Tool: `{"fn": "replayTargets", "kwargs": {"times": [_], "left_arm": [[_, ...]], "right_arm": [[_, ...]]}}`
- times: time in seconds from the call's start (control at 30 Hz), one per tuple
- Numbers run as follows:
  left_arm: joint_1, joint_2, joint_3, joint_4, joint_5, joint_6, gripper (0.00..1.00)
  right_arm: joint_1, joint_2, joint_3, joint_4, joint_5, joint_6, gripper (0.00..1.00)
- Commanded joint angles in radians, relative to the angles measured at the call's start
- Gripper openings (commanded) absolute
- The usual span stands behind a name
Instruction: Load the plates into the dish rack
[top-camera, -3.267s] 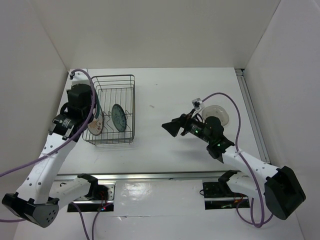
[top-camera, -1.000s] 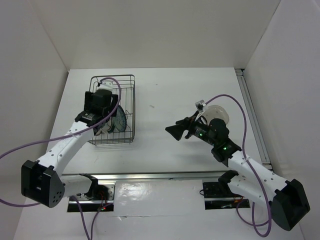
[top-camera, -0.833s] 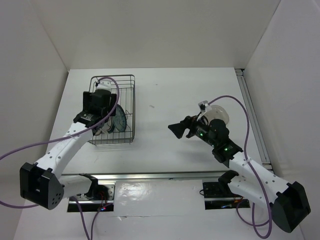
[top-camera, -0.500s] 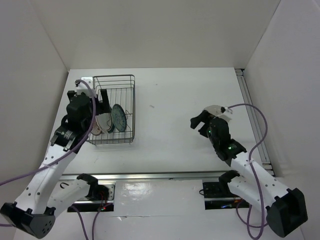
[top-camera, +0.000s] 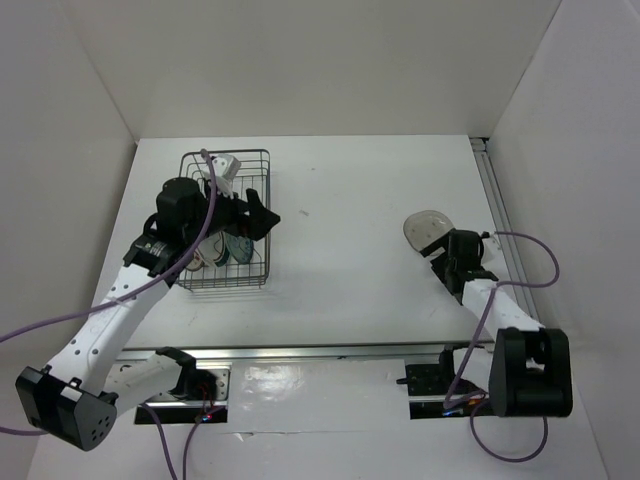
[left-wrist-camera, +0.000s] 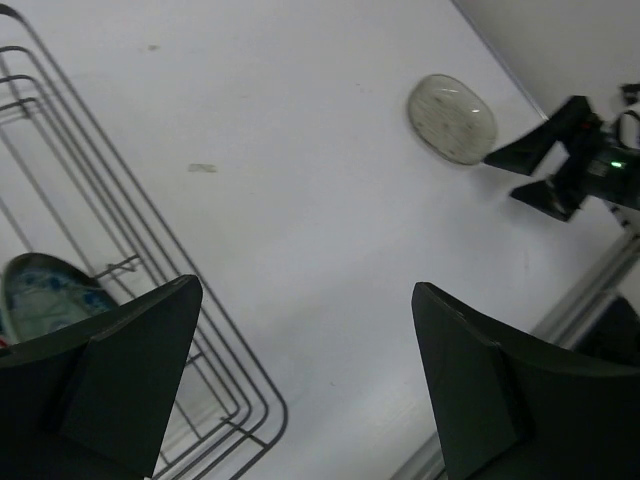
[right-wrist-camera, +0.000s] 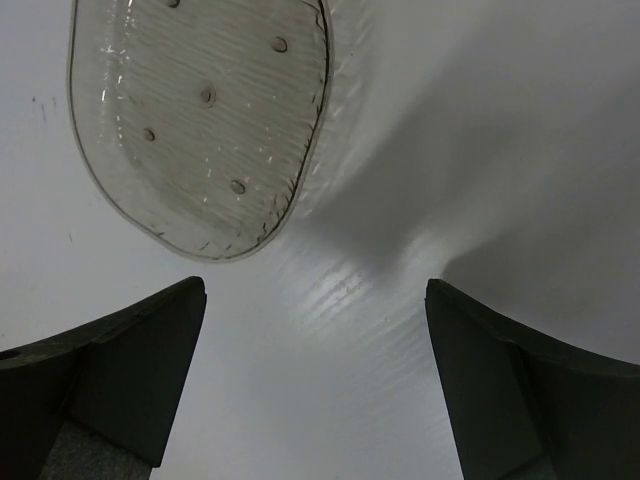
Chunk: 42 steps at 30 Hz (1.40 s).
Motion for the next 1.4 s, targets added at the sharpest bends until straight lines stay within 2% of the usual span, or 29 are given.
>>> {"fn": "replayTargets", "kwargs": {"times": [0.0,0.13,0.23,0.47,0.7,0.73,0.8,0.83,0.9,0.93,0.97,1.1,1.23,1.33,1.37], "left_arm": [[-0.003,-0.001,0.022,0.102,0.181,-0.044,1.0],[-0.012,-0.001,0.013,0.102,0.192,-0.053,1.0],[-0.012,-0.01,0.013,0.102,0.192,-0.053,1.0],[-0.012,-0.01,0.013,0.102,0.182,-0.053,1.0],[-0.012,-0.019,0.022,0.082,0.132,-0.035,1.0],[-0.012,-0.019,0.022,0.073,0.132,-0.035,1.0],[-0.012,-0.019,0.022,0.073,0.113,-0.035,1.0],[-0.012,-0.019,0.022,0.073,0.113,-0.035,1.0],[-0.012,-0.019,0.022,0.062,0.104,-0.035,1.0],[-0.012,-0.019,0.031,0.062,0.104,-0.035,1.0],[-0.012,-0.019,0.031,0.053,0.095,-0.035,1.0],[-0.012,-0.01,0.031,0.053,0.072,-0.044,1.0],[-0.012,0.013,0.04,0.043,0.034,-0.056,1.0],[-0.012,0.025,0.04,0.043,0.043,-0.078,1.0],[-0.012,0.045,0.04,0.043,0.003,-0.11,1.0]], "right_arm": [[-0.02,0.1,0.099,0.091,-0.029,-0.009,0.97],[-0.033,0.255,0.19,0.072,-0.017,-0.021,0.94],[-0.042,0.295,0.236,0.08,-0.016,-0.035,0.92],[-0.089,0.441,0.323,0.024,-0.045,-0.055,0.74],[-0.129,0.493,0.333,-0.025,-0.046,-0.102,0.6],[-0.144,0.519,0.343,-0.036,-0.046,-0.111,0.51],[-0.155,0.539,0.353,-0.045,-0.055,-0.127,0.41],[-0.155,0.555,0.353,-0.045,-0.055,-0.137,0.27],[-0.165,0.571,0.362,-0.045,-0.084,-0.137,0.19],[-0.165,0.587,0.362,-0.045,-0.084,-0.137,0.12],[-0.165,0.587,0.362,-0.045,-0.084,-0.137,0.0],[-0.165,0.592,0.33,0.001,-0.163,-0.147,0.0],[-0.165,0.5,0.228,0.209,-0.358,-0.138,0.0],[-0.125,0.33,0.14,0.315,-0.349,-0.125,0.0],[-0.084,0.226,0.107,0.367,-0.333,-0.125,0.0]]}}
